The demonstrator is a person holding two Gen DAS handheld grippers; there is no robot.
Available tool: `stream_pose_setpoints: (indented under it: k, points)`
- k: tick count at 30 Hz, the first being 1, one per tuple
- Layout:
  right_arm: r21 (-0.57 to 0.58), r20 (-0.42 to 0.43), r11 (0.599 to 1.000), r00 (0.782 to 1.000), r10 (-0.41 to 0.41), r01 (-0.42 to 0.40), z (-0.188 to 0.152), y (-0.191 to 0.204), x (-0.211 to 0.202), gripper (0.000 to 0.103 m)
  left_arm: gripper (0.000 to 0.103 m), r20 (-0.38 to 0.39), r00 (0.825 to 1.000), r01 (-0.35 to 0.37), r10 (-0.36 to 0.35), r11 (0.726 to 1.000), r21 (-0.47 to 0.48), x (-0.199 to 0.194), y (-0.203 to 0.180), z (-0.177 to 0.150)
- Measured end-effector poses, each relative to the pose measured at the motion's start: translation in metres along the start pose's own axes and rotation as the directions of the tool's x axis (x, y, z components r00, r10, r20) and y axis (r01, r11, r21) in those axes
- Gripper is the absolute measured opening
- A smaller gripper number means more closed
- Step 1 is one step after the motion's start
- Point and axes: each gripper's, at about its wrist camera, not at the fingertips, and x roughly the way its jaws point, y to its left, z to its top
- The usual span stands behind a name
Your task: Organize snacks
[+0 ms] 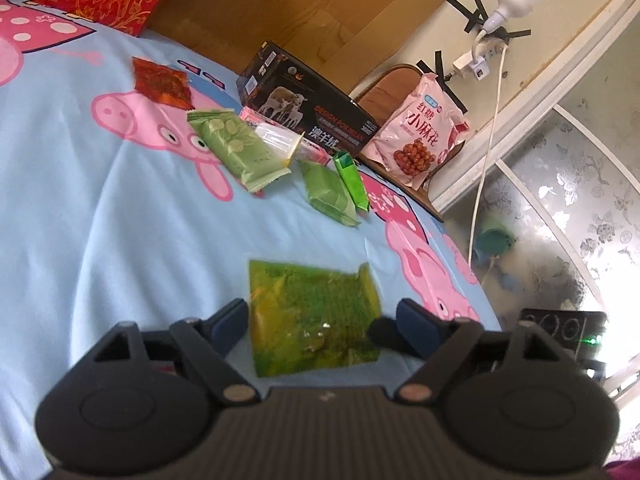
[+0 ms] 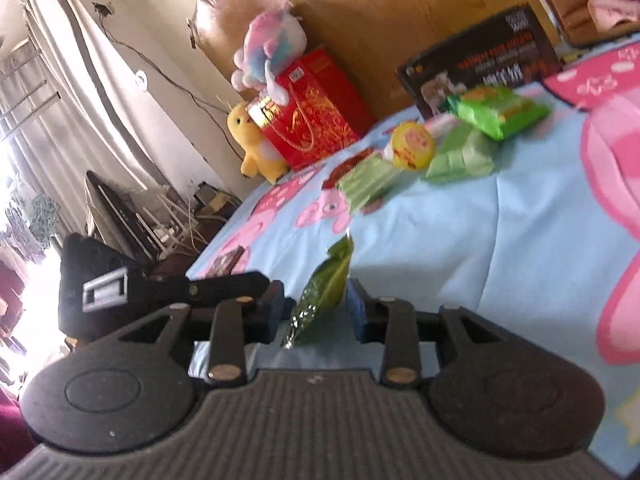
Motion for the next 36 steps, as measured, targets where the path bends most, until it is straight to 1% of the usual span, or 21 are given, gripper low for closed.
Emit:
stream_pose_setpoints:
  k: [4, 7, 14, 17, 22, 32, 36]
  points:
    - [0.009, -0.054, 0.999, 0.997, 0.046, -0.046, -0.008, 0.002, 0.008, 0.038, 0.083, -0.001, 1.000, -0.014, 0.014, 1.000, 0.021, 0.001, -0.003, -0.001]
    - [-0.038, -0.065, 0.999, 0.997, 0.032, -0.034, -0.011, 0.010, 0.011, 0.038, 0.083, -0.001, 1.000, -0.013, 0.013, 1.000, 0.024, 0.001, -0.003, 0.000]
    - [-0.008, -0.044, 1.000, 0.999, 0.026, -0.026, -0.008, 0.006, 0.008, 0.036, 0.084, -0.015, 1.000, -0.002, 0.002, 1.000, 0.028, 0.002, -0.008, -0.002]
    - [-0.010, -0.038, 0.999, 0.999, 0.032, -0.032, -0.008, 0.007, 0.007, 0.030, 0.084, -0.027, 1.000, 0.014, -0.013, 0.999, 0.032, 0.004, -0.009, -0.003]
    - [-0.046, -0.038, 0.999, 0.999, 0.026, -0.028, -0.009, 0.014, 0.009, 0.030, 0.083, -0.037, 0.999, 0.031, -0.030, 0.999, 0.029, 0.006, -0.010, -0.003]
    - [-0.025, -0.029, 0.999, 0.999, 0.027, -0.028, -0.008, 0.010, 0.007, 0.030, 0.083, -0.042, 0.998, 0.039, -0.038, 0.999, 0.024, 0.008, -0.011, -0.003]
    - [-0.034, -0.026, 0.998, 0.999, 0.042, -0.043, -0.005, 0.011, 0.006, 0.029, 0.083, -0.044, 0.998, 0.053, -0.051, 0.998, 0.033, 0.009, -0.016, 0.000]
